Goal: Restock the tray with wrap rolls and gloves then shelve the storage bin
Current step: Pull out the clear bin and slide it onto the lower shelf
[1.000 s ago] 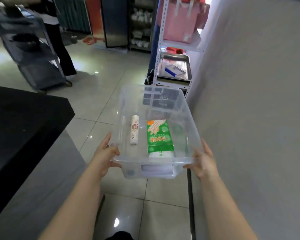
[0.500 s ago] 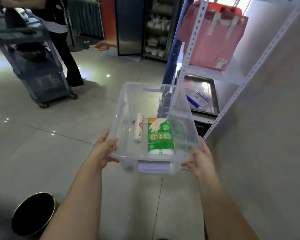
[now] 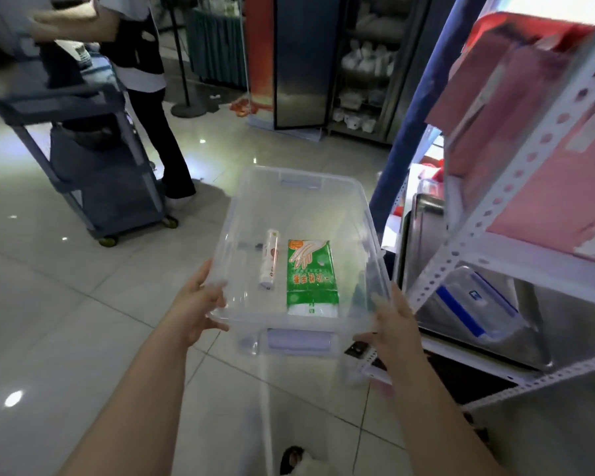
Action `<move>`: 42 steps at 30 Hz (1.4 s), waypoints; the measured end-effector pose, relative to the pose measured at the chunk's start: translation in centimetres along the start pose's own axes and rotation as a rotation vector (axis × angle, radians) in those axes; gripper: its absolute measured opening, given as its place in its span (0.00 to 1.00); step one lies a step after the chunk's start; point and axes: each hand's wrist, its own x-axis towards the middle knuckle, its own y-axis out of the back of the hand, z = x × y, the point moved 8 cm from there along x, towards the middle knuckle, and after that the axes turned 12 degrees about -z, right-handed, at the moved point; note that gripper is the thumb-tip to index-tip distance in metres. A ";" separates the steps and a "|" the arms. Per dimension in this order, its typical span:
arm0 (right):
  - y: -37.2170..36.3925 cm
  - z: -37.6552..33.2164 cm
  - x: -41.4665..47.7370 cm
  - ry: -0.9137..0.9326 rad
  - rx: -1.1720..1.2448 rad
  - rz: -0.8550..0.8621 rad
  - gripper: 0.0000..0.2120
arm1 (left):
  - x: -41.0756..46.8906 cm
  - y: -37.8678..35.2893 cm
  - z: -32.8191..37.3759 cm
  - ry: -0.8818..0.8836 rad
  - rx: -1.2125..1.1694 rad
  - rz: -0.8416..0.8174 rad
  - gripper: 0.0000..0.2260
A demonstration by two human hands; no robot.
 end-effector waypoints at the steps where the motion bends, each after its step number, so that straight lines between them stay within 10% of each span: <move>1: -0.7 -0.7 2.5 -0.007 0.007 0.004 0.22 | 2.1 0.3 1.0 0.005 -0.003 -0.004 0.24; 24: -11.1 -4.2 45.5 -0.031 0.402 0.567 0.32 | 63.0 -0.8 21.3 0.296 0.315 -0.477 0.37; 42: -12.8 -1.3 64.9 -0.015 0.892 1.082 0.27 | 94.2 -12.6 21.6 0.591 0.665 -0.704 0.42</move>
